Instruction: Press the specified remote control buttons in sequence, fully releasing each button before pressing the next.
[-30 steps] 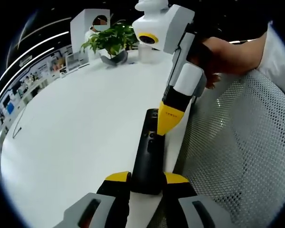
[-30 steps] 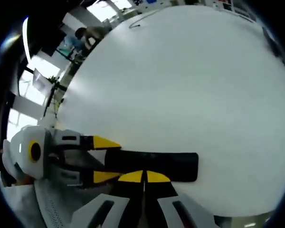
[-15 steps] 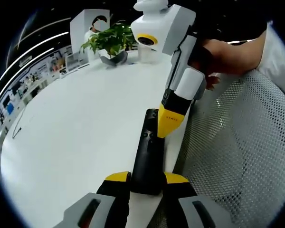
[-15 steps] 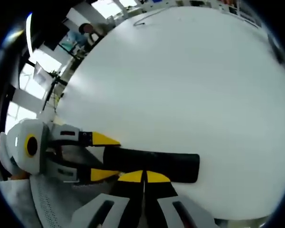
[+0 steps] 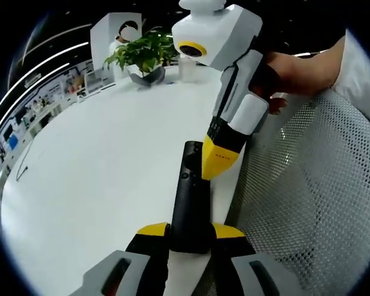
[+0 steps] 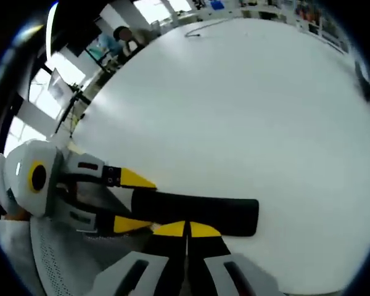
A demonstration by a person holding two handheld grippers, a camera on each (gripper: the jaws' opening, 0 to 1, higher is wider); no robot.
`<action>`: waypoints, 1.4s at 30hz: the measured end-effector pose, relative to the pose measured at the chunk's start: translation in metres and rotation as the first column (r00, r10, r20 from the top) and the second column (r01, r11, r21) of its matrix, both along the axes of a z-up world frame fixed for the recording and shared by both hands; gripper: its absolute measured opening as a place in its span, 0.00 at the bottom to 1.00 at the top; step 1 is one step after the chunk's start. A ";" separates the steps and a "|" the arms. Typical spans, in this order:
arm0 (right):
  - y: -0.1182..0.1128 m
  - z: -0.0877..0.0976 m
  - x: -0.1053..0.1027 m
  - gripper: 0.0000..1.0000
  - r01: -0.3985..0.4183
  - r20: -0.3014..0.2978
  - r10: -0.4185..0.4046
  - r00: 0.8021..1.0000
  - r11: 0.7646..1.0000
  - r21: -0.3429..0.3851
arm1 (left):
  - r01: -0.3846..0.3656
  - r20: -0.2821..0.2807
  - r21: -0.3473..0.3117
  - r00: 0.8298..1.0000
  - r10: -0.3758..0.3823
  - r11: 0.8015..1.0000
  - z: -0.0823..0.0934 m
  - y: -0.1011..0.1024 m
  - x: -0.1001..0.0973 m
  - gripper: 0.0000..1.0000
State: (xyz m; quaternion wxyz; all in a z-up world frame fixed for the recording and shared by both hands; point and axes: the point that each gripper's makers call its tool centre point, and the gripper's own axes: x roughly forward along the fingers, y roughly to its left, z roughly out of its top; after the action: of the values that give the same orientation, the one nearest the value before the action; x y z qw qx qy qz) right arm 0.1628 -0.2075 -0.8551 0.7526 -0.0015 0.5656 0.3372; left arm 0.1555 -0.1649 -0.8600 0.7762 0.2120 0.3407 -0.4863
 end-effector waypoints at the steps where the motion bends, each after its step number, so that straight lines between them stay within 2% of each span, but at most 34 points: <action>1: 0.000 0.000 0.000 0.00 -0.016 0.011 0.016 1.000 1.000 -0.012 | 0.000 0.000 0.000 1.000 0.000 1.000 0.000 0.000 0.000 0.25; 5: 0.000 -0.001 -0.001 0.00 -0.019 0.006 0.020 1.000 1.000 -0.019 | 0.006 0.005 0.001 1.000 -0.006 1.000 0.000 0.000 0.000 0.25; 7: 0.000 -0.002 -0.001 0.00 -0.014 -0.009 0.014 1.000 1.000 -0.019 | 0.035 0.028 0.009 0.999 -0.036 0.999 0.000 -0.001 -0.001 0.25; 16: -0.001 -0.001 -0.001 0.00 0.025 -0.013 -0.025 1.000 1.000 0.015 | 0.039 0.030 0.008 0.999 -0.039 0.999 0.001 -0.001 0.000 0.24; 20: -0.001 0.000 -0.001 0.00 0.044 -0.049 -0.042 0.998 0.999 0.030 | 0.044 0.035 0.010 0.998 -0.044 0.999 0.001 -0.001 -0.001 0.24; 28: 0.000 0.001 -0.004 0.00 0.032 -0.050 -0.031 0.998 0.999 0.022 | 0.047 0.034 0.011 0.998 -0.047 0.999 0.002 -0.001 -0.002 0.24; 30: 0.002 -0.002 -0.010 0.00 0.021 -0.095 -0.019 0.995 1.000 0.022 | 0.049 0.035 0.011 0.998 -0.050 0.999 0.001 -0.001 -0.002 0.24; 34: 0.004 0.000 -0.009 0.00 -0.001 -0.066 0.002 0.998 1.000 0.010 | 0.048 0.033 0.009 0.998 -0.048 0.999 0.001 -0.001 -0.002 0.24; 40: 0.007 0.009 -0.001 0.00 0.040 -0.044 -0.037 0.998 0.997 0.072 | 0.064 0.037 0.006 0.997 -0.064 0.998 0.002 -0.002 -0.005 0.24; 42: 0.006 0.008 -0.001 0.00 0.054 -0.065 -0.049 0.997 0.996 0.076 | 0.069 0.036 0.004 0.997 -0.069 0.998 0.003 -0.003 -0.005 0.24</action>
State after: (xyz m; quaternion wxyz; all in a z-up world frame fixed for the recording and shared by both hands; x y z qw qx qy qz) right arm 0.1615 -0.2014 -0.8475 0.7422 0.0530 0.5756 0.3392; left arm 0.1500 -0.1677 -0.8574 0.7647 0.2337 0.3198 -0.5084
